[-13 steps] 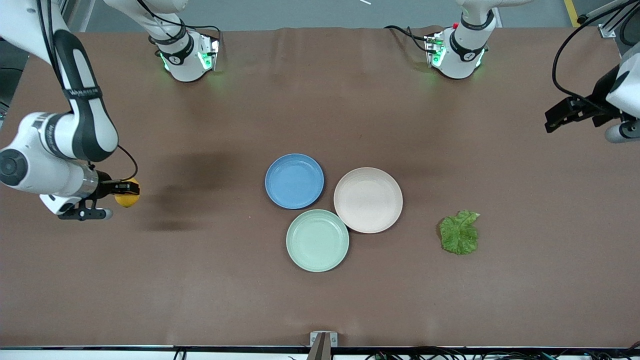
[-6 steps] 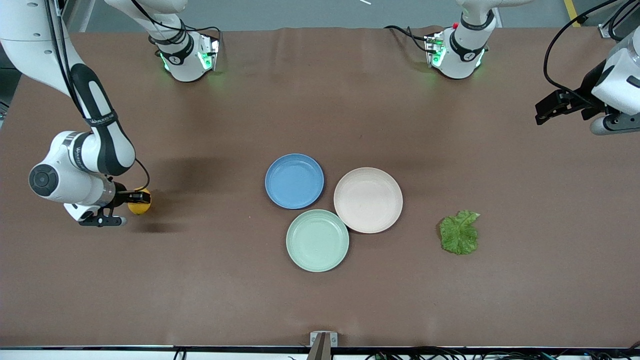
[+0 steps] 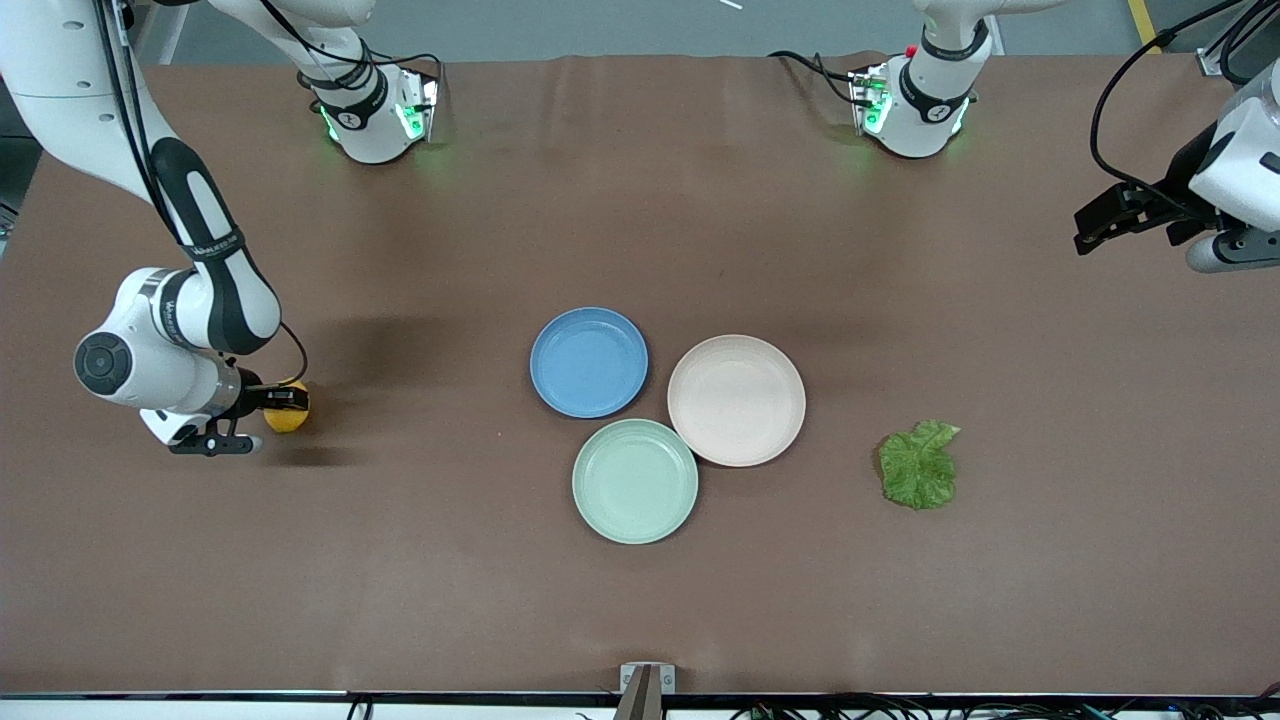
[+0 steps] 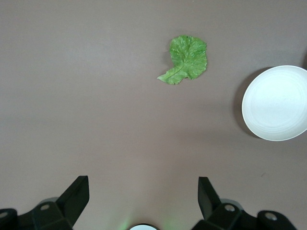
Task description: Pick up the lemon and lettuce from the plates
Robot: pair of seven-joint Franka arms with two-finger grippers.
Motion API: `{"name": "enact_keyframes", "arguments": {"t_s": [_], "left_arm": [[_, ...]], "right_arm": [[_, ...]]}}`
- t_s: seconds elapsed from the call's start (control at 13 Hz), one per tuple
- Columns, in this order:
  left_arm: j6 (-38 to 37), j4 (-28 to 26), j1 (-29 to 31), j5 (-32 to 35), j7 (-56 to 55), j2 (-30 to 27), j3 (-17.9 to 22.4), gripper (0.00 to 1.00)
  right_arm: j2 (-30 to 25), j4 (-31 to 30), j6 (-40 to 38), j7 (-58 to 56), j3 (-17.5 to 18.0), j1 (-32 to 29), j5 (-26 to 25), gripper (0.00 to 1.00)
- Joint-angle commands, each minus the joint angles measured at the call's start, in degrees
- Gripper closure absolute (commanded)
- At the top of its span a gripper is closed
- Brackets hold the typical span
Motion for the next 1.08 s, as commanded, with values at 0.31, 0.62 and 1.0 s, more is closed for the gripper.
{"name": "enact_keyframes", "arguments": {"t_s": [0.31,0.62,1.0], "left_arm": [[0.3,0.6,0.1,-1.1,1.7,-0.7,-0.2,0.0],[0.3,0.4,-0.1,-1.1,1.9,-0.1,-0.2,0.0],[0.2,0.3,0.2,-1.1,1.8,-0.1,-0.2,0.0]], "right_arm": [[-11.4,11.0,-23.4,1.3,1.0,-0.8,-1.0,0.01],[-17.1,24.3,-43.3,3.7,1.3,0.1,-1.0,0.01],[-26.9,25.1,-47.2,6.0,1.4,2.0,-0.8,0.01]]}}
